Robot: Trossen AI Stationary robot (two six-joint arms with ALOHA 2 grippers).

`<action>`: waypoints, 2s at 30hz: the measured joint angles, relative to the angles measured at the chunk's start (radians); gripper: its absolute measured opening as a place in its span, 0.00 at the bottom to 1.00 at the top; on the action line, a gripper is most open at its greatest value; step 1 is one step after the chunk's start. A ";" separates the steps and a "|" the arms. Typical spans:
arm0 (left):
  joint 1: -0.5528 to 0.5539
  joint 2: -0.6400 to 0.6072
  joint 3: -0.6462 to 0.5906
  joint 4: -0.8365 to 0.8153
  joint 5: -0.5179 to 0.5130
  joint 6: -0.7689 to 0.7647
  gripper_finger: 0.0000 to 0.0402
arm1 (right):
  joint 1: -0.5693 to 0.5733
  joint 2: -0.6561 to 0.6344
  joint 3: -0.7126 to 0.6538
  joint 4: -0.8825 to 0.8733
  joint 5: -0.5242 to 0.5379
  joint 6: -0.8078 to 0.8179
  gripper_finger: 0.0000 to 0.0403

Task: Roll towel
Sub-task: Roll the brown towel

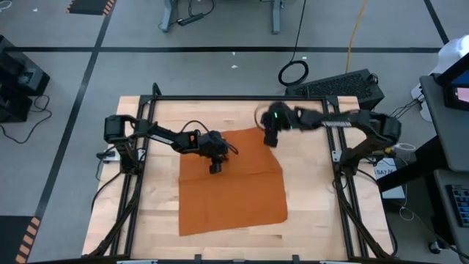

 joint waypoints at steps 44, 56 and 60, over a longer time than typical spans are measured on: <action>-0.048 -0.161 -0.164 -0.176 -0.176 -0.110 0.38 | -0.161 0.722 0.866 -1.146 -0.511 -0.359 0.29; -0.048 -0.159 -0.165 -0.164 -0.176 -0.098 0.38 | -0.186 0.722 0.866 -1.004 -0.411 -0.408 0.47; -0.048 -0.159 -0.165 -0.164 -0.176 -0.098 0.38 | -0.171 0.720 0.848 -1.022 -0.434 -0.436 0.52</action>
